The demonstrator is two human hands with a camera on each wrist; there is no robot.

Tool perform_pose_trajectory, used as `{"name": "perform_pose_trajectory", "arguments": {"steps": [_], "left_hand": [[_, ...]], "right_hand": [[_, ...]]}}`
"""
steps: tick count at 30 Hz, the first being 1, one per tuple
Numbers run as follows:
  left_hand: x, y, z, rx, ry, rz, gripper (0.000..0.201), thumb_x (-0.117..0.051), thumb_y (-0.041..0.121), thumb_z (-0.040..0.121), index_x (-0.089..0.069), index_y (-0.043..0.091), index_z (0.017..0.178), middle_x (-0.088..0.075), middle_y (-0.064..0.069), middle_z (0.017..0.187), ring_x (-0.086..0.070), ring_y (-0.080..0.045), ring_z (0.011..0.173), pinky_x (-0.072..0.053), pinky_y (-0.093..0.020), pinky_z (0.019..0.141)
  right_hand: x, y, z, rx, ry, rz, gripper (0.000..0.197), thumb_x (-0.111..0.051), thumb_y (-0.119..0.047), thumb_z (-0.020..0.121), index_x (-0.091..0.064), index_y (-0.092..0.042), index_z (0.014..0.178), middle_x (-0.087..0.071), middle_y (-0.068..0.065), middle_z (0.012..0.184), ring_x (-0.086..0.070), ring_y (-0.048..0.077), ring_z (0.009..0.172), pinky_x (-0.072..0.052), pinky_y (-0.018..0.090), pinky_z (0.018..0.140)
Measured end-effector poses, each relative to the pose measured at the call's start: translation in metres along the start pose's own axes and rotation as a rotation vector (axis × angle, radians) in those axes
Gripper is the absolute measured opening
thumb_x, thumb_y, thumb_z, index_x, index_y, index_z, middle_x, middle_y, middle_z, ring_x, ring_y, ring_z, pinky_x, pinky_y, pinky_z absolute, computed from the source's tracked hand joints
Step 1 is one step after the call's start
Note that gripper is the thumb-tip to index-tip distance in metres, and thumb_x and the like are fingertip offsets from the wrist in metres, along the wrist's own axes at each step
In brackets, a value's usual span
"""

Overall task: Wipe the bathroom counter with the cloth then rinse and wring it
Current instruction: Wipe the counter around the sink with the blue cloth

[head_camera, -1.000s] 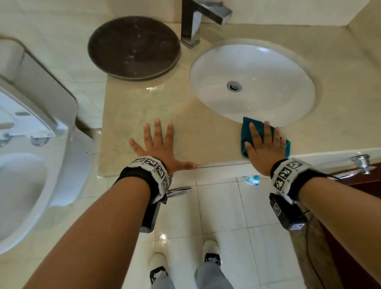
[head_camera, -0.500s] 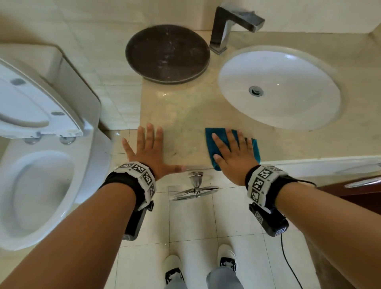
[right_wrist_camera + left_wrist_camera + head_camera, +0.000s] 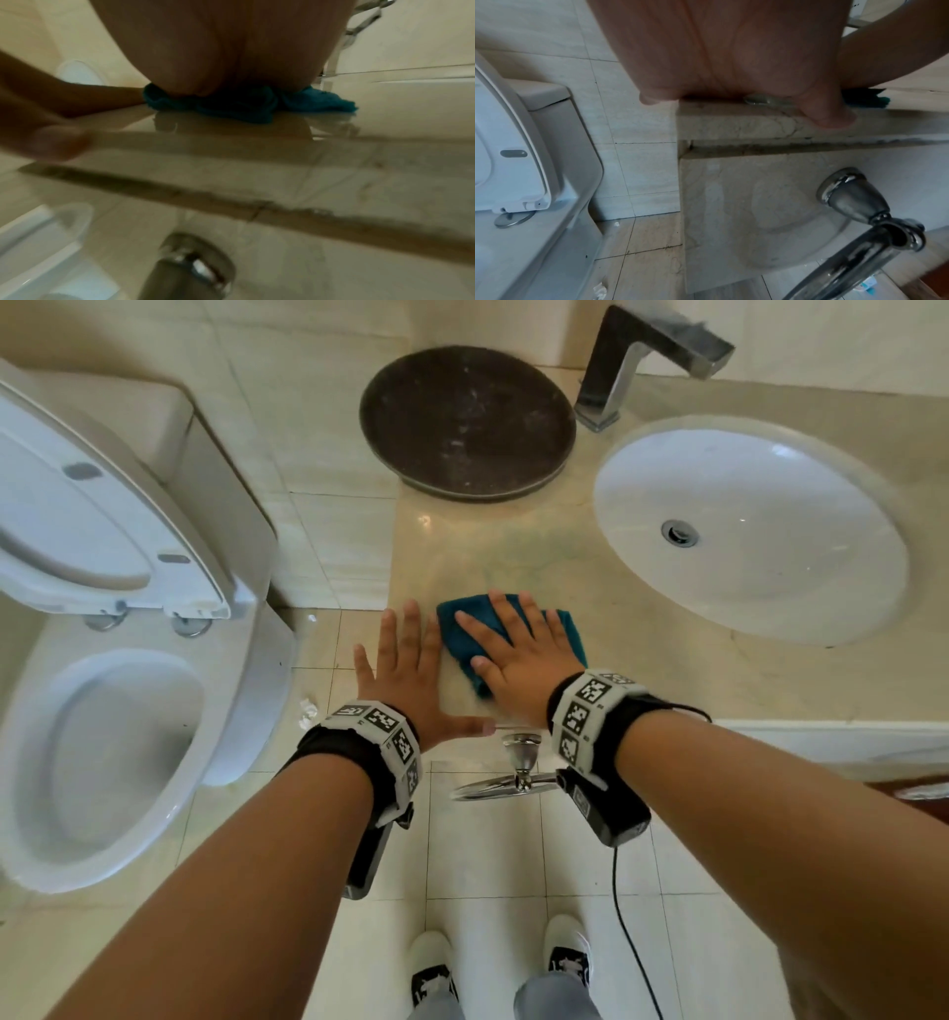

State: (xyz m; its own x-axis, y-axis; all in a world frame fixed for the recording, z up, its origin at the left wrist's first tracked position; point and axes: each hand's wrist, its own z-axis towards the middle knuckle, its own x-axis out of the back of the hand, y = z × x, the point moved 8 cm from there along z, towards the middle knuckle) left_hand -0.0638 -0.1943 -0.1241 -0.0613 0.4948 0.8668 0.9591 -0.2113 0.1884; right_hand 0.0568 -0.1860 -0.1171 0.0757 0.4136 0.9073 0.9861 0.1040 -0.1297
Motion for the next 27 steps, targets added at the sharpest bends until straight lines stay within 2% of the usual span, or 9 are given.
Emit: {"name": "perform_pose_trajectory", "arguments": {"steps": [4, 7, 10, 13, 19, 23, 27], "left_hand": [[-0.001, -0.001, -0.001, -0.018, -0.011, -0.017, 0.133, -0.045, 0.088, 0.057, 0.033, 0.019, 0.141, 0.043, -0.002, 0.145, 0.037, -0.024, 0.136, 0.01, -0.056, 0.114], [-0.002, -0.001, 0.0, -0.021, -0.039, -0.046, 0.132, -0.043, 0.088, 0.057, 0.033, 0.021, 0.14, 0.044, 0.0, 0.145, 0.038, -0.024, 0.135, 0.011, -0.055, 0.113], [0.0, -0.001, 0.001, -0.018, -0.036, -0.037, 0.129, -0.044, 0.087, 0.06, 0.03, 0.02, 0.142, 0.042, -0.001, 0.146, 0.037, -0.026, 0.136, 0.008, -0.057, 0.114], [0.002, 0.001, 0.002, -0.017, -0.036, -0.028, 0.128, -0.044, 0.086, 0.06, 0.029, 0.021, 0.142, 0.041, -0.001, 0.147, 0.036, -0.027, 0.136, 0.007, -0.058, 0.113], [0.004, 0.001, 0.003, 0.009, -0.023, 0.001, 0.13, -0.044, 0.088, 0.058, 0.031, 0.022, 0.141, 0.04, -0.001, 0.147, 0.036, -0.027, 0.136, 0.01, -0.063, 0.109], [0.003, 0.002, 0.004, 0.033, -0.007, -0.009, 0.135, -0.042, 0.091, 0.054, 0.034, 0.02, 0.14, 0.039, 0.0, 0.148, 0.035, -0.026, 0.137, 0.009, -0.063, 0.11], [0.0, 0.0, 0.005, 0.022, -0.018, 0.017, 0.132, -0.038, 0.093, 0.053, 0.038, 0.022, 0.136, 0.044, 0.0, 0.145, 0.037, -0.026, 0.135, 0.007, -0.065, 0.109]], "right_hand": [[0.017, 0.044, 0.011, -0.161, 0.013, 0.079, 0.054, -0.019, -0.047, 0.098, 0.007, -0.043, 0.146, 0.02, -0.006, 0.156, 0.017, 0.024, 0.144, 0.009, 0.045, 0.116], [0.017, 0.059, 0.008, -0.208, -0.033, 0.081, 0.055, -0.018, -0.047, 0.099, 0.01, -0.042, 0.146, 0.022, -0.004, 0.156, 0.019, 0.027, 0.144, 0.009, 0.045, 0.116], [0.01, 0.047, -0.001, -0.18, -0.057, 0.066, 0.058, -0.018, -0.046, 0.099, 0.014, -0.039, 0.146, 0.028, -0.002, 0.154, 0.023, 0.029, 0.142, 0.013, 0.047, 0.113], [0.0, 0.021, -0.01, -0.084, -0.073, 0.031, 0.06, -0.02, -0.046, 0.098, 0.016, -0.038, 0.145, 0.031, -0.002, 0.152, 0.027, 0.03, 0.14, 0.015, 0.049, 0.113], [-0.004, -0.015, -0.008, 0.038, -0.067, -0.03, 0.064, -0.025, -0.049, 0.096, 0.014, -0.039, 0.146, 0.028, -0.004, 0.154, 0.027, 0.026, 0.141, 0.016, 0.049, 0.114], [0.006, -0.01, 0.01, 0.017, -0.048, -0.011, 0.06, -0.022, -0.052, 0.096, 0.01, -0.043, 0.145, 0.025, -0.007, 0.155, 0.024, 0.024, 0.142, 0.014, 0.048, 0.115], [0.023, 0.011, 0.038, -0.071, -0.01, 0.047, 0.057, -0.021, -0.052, 0.096, 0.007, -0.043, 0.146, 0.021, -0.007, 0.156, 0.018, 0.025, 0.144, 0.011, 0.045, 0.116]]}}
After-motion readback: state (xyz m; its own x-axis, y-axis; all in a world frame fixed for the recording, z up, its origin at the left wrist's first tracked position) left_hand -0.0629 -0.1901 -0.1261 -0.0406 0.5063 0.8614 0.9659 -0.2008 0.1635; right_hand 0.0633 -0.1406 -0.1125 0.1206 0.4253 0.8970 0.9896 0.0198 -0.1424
